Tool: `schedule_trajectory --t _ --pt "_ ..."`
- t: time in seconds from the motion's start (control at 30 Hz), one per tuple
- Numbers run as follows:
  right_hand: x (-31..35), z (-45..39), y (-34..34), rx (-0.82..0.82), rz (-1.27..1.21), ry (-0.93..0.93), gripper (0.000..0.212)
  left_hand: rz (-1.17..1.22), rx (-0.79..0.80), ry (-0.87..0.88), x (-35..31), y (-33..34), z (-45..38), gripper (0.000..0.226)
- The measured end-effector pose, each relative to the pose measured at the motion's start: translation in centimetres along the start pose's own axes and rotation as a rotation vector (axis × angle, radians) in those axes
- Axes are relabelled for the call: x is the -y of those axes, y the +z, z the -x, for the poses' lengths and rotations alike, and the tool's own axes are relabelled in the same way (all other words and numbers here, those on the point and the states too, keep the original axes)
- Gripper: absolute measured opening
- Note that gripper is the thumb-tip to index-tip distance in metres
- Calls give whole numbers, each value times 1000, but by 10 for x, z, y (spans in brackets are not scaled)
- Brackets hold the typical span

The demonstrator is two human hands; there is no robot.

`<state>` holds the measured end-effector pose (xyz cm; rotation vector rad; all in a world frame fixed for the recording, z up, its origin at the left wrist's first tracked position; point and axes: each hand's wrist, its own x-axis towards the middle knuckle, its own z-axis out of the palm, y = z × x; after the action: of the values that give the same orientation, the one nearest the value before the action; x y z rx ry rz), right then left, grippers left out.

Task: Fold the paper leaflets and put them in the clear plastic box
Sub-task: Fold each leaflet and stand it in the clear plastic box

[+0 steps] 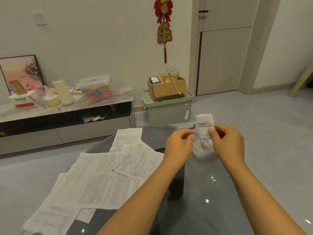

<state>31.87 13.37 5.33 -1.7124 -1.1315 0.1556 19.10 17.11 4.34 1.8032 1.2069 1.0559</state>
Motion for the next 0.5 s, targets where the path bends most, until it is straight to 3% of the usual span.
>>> schedule_trajectory --t 0.13,0.23,0.33,0.5 --pt "-20 -14 -5 -83 195 -60 21 -441 266 323 1 17 -18 35" --pt "-31 -17 -3 -62 286 -52 16 -604 422 472 -3 29 -23 46" --pt "-37 -23 1 -52 330 -42 11 -696 478 522 -2 37 -33 66" --pt "-37 -28 8 -44 407 -91 9 -784 491 575 4 41 -36 81"
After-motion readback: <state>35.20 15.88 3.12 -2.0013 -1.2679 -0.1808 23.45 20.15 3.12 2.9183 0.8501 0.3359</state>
